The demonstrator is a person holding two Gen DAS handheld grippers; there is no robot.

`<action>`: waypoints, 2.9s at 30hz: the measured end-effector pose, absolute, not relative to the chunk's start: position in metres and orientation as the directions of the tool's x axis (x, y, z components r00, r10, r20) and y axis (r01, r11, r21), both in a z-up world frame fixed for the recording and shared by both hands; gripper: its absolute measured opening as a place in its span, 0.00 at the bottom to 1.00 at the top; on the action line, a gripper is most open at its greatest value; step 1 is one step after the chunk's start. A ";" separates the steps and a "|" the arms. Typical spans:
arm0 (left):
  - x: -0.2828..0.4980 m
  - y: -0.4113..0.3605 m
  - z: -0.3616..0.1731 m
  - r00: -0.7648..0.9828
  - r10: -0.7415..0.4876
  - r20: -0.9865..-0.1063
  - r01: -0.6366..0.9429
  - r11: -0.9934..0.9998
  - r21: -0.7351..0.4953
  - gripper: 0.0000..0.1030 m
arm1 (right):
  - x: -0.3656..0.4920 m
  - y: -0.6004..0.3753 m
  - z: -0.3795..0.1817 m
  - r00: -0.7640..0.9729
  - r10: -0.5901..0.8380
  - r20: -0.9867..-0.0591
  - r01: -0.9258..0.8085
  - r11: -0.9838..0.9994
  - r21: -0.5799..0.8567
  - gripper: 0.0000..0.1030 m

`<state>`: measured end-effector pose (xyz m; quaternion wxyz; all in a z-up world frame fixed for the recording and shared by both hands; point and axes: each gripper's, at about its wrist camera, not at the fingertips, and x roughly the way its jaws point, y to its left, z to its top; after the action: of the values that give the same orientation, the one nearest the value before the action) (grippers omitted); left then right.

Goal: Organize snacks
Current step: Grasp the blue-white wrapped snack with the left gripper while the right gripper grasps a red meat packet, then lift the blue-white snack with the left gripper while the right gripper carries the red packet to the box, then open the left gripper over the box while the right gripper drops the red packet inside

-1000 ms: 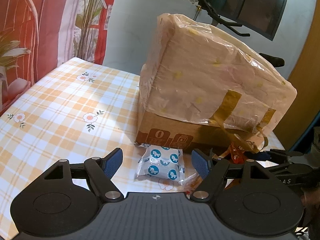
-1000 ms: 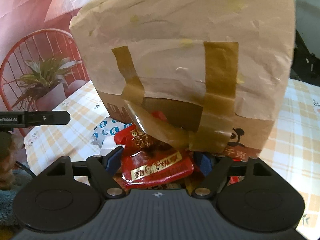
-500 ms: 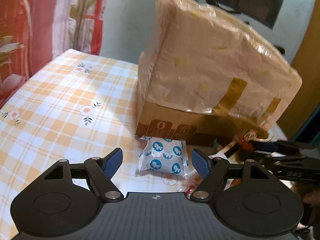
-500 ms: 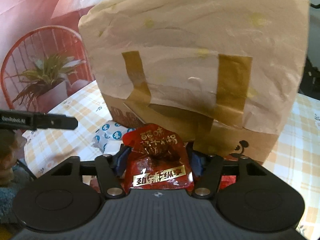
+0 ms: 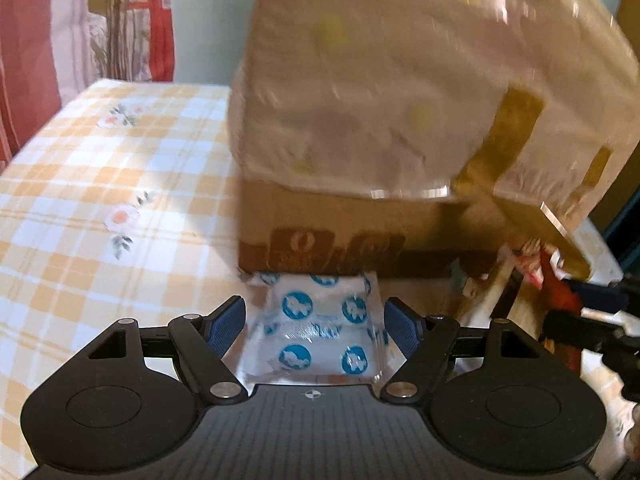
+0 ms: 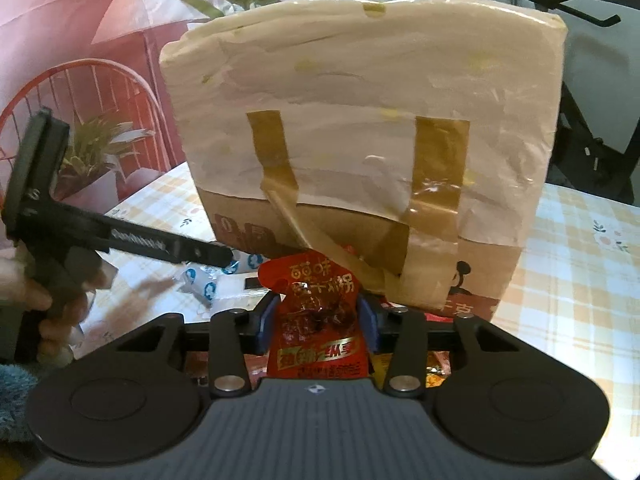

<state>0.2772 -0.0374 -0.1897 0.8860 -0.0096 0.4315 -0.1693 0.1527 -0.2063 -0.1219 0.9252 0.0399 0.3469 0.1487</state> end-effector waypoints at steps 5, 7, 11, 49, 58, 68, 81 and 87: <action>0.272 -0.043 -0.196 0.581 -0.282 -0.763 0.303 0.946 -0.119 0.61 | 0.147 -0.208 -0.123 0.719 0.300 -0.627 -0.236 0.954 0.186 0.42; 0.268 -0.039 -0.194 0.580 -0.291 -0.761 0.293 0.946 -0.138 0.53 | 0.145 -0.208 -0.122 0.718 0.306 -0.625 -0.238 0.952 0.192 0.42; 0.252 -0.024 -0.189 0.586 -0.302 -0.752 0.265 0.948 -0.174 0.51 | 0.140 -0.207 -0.122 0.715 0.320 -0.621 -0.244 0.947 0.208 0.42; 0.205 0.008 -0.129 0.734 -0.341 -0.587 0.248 0.940 -0.236 0.41 | 0.123 -0.201 -0.099 0.734 0.409 -0.542 -0.307 0.912 0.271 0.11; 0.190 0.007 -0.077 0.805 -0.380 -0.456 0.315 0.925 -0.214 0.41 | 0.114 -0.206 -0.055 0.782 0.451 -0.430 -0.371 0.891 0.260 0.11; 0.219 -0.033 -0.007 0.843 -0.455 -0.287 0.433 0.890 -0.142 0.41 | 0.147 -0.229 0.023 0.871 0.415 -0.264 -0.373 0.907 0.196 0.11; 0.310 -0.101 -0.013 0.812 -0.465 -0.353 0.451 0.884 -0.126 0.41 | 0.225 -0.253 0.011 0.908 0.248 -0.337 -0.212 0.967 0.139 0.11; 0.324 -0.110 -0.029 0.789 -0.452 -0.416 0.466 0.882 -0.075 0.43 | 0.235 -0.254 -0.003 0.890 0.184 -0.418 -0.160 0.983 0.091 0.11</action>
<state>0.3242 -0.1100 -0.0290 0.9456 0.0156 0.2161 -0.2427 0.2355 -0.2537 -0.0027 0.9716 0.0269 0.2177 0.0885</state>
